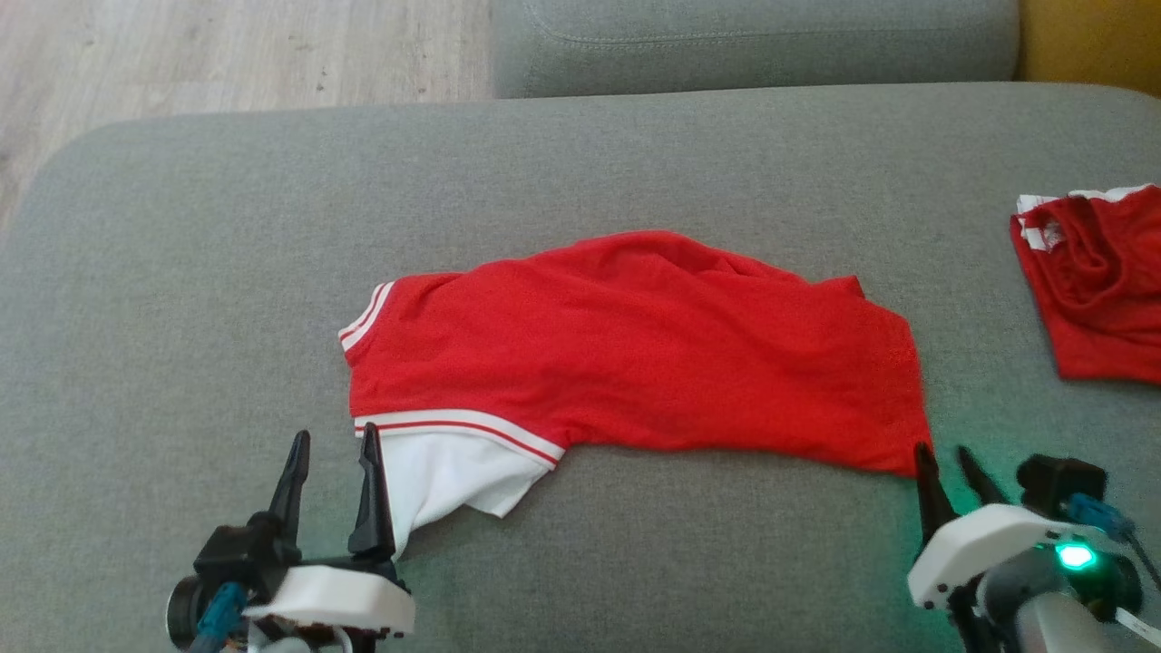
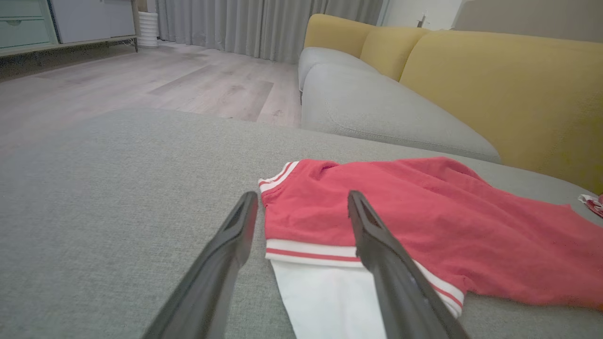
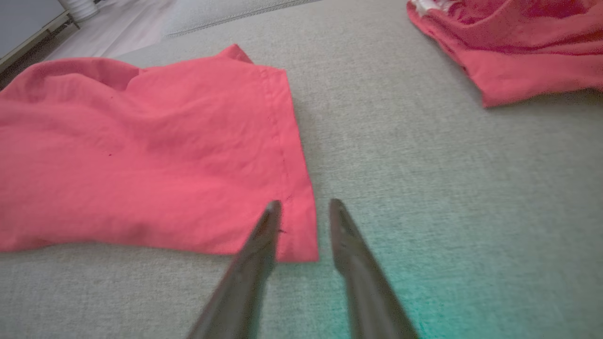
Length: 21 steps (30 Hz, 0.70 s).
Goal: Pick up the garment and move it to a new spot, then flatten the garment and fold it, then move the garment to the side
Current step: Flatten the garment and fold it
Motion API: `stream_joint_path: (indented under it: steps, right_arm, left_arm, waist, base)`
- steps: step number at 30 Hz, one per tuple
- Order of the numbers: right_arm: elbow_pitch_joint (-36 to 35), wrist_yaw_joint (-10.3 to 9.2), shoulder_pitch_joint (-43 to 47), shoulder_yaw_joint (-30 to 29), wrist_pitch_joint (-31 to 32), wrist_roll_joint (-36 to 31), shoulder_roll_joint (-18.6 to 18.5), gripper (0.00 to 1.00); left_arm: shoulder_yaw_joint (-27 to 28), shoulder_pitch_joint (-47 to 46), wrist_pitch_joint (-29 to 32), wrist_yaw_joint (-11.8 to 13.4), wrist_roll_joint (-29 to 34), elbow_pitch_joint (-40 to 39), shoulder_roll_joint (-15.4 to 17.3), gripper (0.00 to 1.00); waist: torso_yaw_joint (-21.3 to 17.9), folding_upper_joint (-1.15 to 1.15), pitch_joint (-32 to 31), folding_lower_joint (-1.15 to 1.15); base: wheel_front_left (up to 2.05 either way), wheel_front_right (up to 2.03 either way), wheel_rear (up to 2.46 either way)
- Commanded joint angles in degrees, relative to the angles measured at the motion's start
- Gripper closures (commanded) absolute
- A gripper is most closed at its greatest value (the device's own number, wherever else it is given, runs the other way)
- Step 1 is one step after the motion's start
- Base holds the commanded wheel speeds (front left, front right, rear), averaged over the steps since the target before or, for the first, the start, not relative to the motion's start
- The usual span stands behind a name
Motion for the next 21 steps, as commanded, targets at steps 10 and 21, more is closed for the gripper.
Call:
stream_joint_path:
  steps: [10,21]
  right_arm:
    - [-12.97,0.17,-0.94,3.02,0.17,-2.62,-0.29,0.0]
    - [-10.15,0.17,-14.18,27.15,7.1,-2.2,-1.27,0.0]
  left_arm:
    - [2.86,0.21,-0.71,0.13,0.89,-2.74,0.03,0.0]
    - [1.09,-2.08,-0.71,-0.97,2.02,-3.58,-1.59,0.0]
  waist:
    - [1.74,0.0,-0.74,0.0]
    - [8.33,0.0,1.86,0.0]
  base:
    - [0.0,0.0,0.0]
    - [0.0,0.0,0.0]
